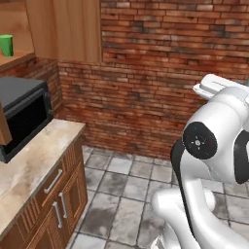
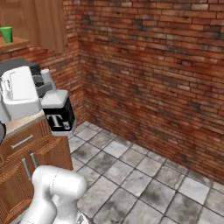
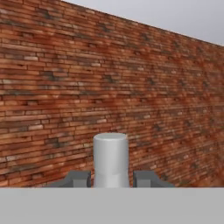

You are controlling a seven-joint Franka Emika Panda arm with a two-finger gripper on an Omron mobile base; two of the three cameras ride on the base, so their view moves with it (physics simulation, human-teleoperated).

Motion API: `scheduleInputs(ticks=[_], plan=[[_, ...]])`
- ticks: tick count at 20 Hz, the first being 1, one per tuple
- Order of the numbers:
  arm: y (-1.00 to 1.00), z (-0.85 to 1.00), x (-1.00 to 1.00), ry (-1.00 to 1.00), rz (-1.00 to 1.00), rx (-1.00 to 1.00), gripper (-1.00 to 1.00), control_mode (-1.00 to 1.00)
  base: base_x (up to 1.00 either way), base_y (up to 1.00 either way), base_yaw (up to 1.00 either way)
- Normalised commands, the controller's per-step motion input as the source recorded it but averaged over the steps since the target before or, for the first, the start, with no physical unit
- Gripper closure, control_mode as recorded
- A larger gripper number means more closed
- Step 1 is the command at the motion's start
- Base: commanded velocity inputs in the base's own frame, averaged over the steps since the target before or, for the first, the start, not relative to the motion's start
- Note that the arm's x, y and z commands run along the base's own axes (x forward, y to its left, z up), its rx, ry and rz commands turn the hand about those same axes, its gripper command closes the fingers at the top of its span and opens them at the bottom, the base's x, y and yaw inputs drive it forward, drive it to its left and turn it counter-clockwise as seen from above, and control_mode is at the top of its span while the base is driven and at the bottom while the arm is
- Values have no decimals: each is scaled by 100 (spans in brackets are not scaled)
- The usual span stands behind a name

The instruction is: Open the cabinet directly in front. Then move the liquor and the cup to the dining counter with the jar on it.

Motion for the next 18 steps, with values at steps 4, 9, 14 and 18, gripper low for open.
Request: scheduleInputs(ticks=[4, 9, 14, 18], plan=[[0, 0, 0, 0, 0, 0, 100, 100, -42, 0, -53], [0, 0, 0, 0, 0, 0, 100, 100, -40, 0, -55], [0, 0, 0, 0, 0, 0, 100, 100, -31, 0, -56], [0, 0, 0, 0, 0, 0, 100, 100, -35, 0, -55]])
